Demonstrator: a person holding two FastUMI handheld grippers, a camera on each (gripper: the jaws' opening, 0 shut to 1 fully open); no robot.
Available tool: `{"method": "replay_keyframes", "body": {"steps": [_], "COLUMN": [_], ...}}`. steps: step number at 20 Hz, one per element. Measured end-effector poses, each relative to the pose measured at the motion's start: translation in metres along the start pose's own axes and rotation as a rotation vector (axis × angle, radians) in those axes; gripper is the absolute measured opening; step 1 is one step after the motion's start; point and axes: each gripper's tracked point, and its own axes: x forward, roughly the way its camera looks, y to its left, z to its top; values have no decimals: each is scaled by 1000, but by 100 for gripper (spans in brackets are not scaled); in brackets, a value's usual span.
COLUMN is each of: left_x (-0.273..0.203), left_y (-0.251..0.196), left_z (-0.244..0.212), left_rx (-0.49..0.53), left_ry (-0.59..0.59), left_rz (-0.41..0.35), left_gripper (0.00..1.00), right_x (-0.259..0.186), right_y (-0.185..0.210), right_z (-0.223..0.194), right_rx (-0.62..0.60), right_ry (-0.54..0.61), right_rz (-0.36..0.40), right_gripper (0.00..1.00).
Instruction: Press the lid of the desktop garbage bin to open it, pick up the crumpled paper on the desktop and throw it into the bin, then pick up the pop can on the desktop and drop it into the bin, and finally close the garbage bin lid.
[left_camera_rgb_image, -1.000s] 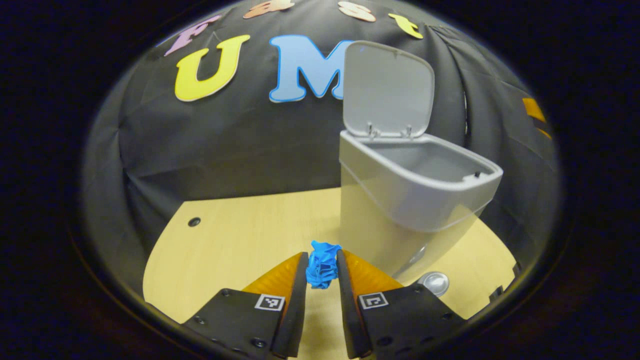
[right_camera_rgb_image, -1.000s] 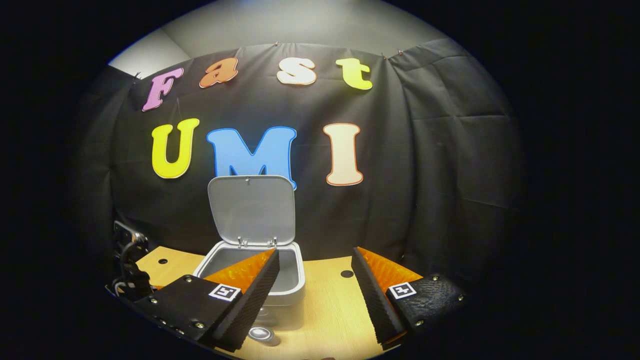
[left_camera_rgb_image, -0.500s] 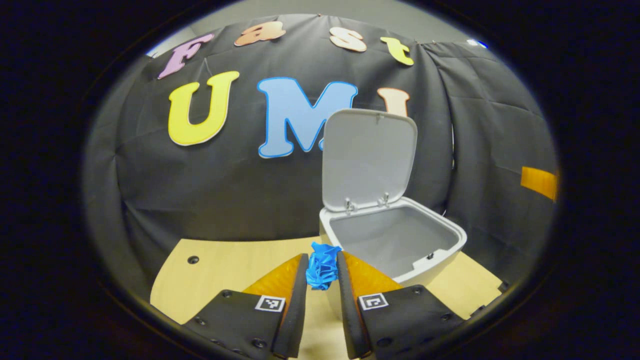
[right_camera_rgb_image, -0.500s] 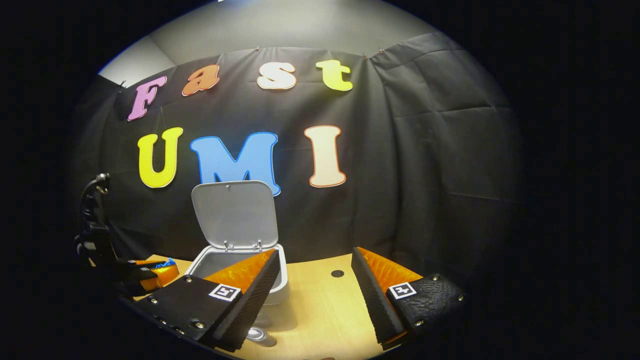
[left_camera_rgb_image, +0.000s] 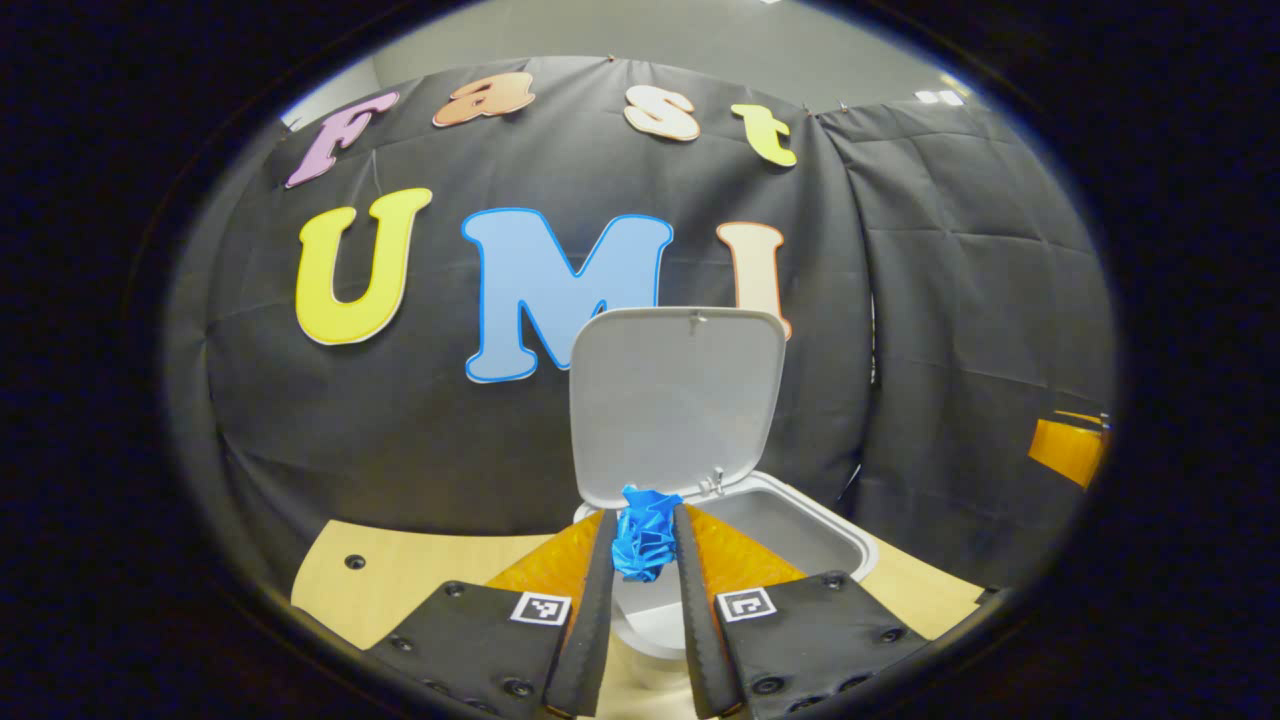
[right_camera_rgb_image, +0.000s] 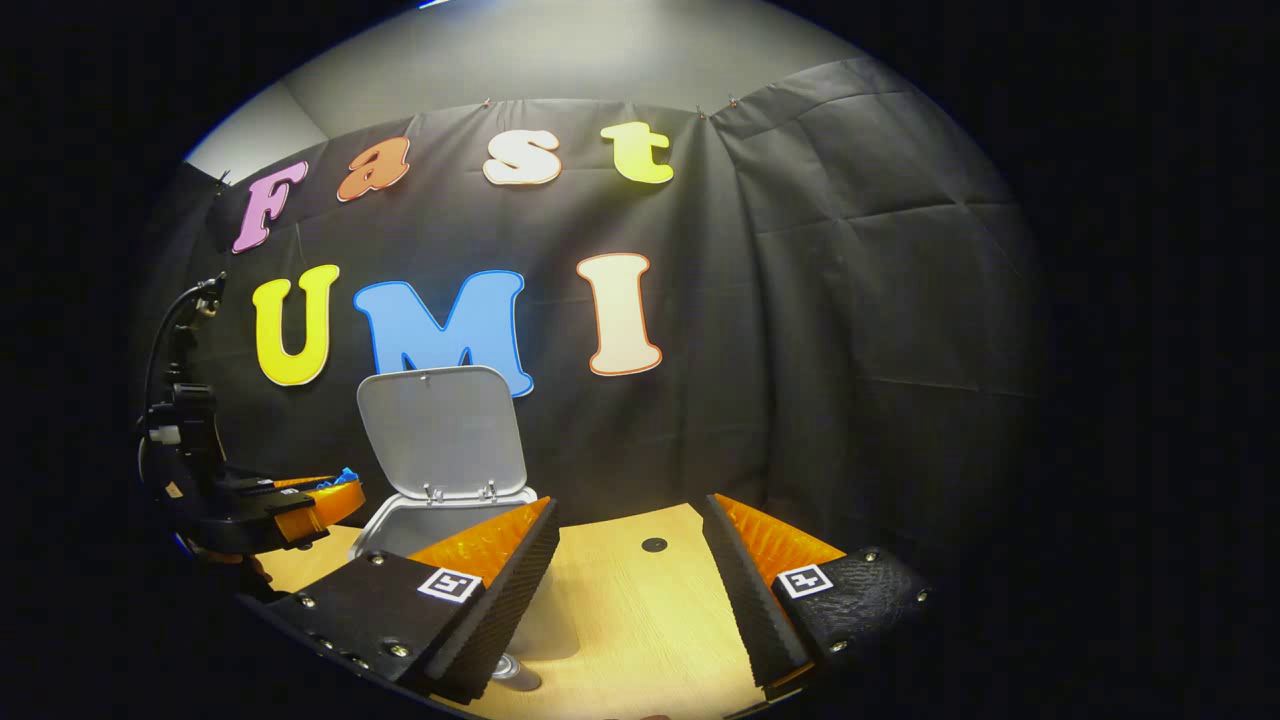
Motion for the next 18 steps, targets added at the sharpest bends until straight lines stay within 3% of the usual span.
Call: {"method": "replay_keyframes", "body": {"steps": [1,2,3,4,6,7,8,9,10,12,18], "left_x": [4,7,8,10,12,12,13,14,13,13,6], "left_y": [-5,-7,-10,-11,-16,-19,-19,-19,-17,-16,-1], "left_z": [1,3,4,3,3,4,5,6,7,6,8], "left_rx": [-1,2,7,11,15,16,15,16,22,33,32], "left_ry": [-3,-5,-8,-9,-8,-12,-16,-20,-21,-20,-19], "left_rz": [-11,-16,-18,-19,-48,-50,-57,-60,-57,-53,-30], "left_gripper": [42,42,43,43,60,68,77,77,86,81,86], "right_x": [-1,-2,-2,-3,-2,-2,-1,0,0,2,7], "right_y": [-2,-3,-4,-5,-4,-3,-2,0,2,6,22], "right_z": [0,-1,-1,-2,-4,-4,-6,-6,-8,-9,-22], "right_rx": [-1,0,1,2,3,2,1,1,1,-1,-1], "right_ry": [1,2,3,4,8,11,14,16,18,22,46], "right_rz": [-5,-8,-11,-13,-14,-13,-11,-8,-3,4,36], "right_gripper": [92,100,100,92,92,100,100,92,92,92,92]}}
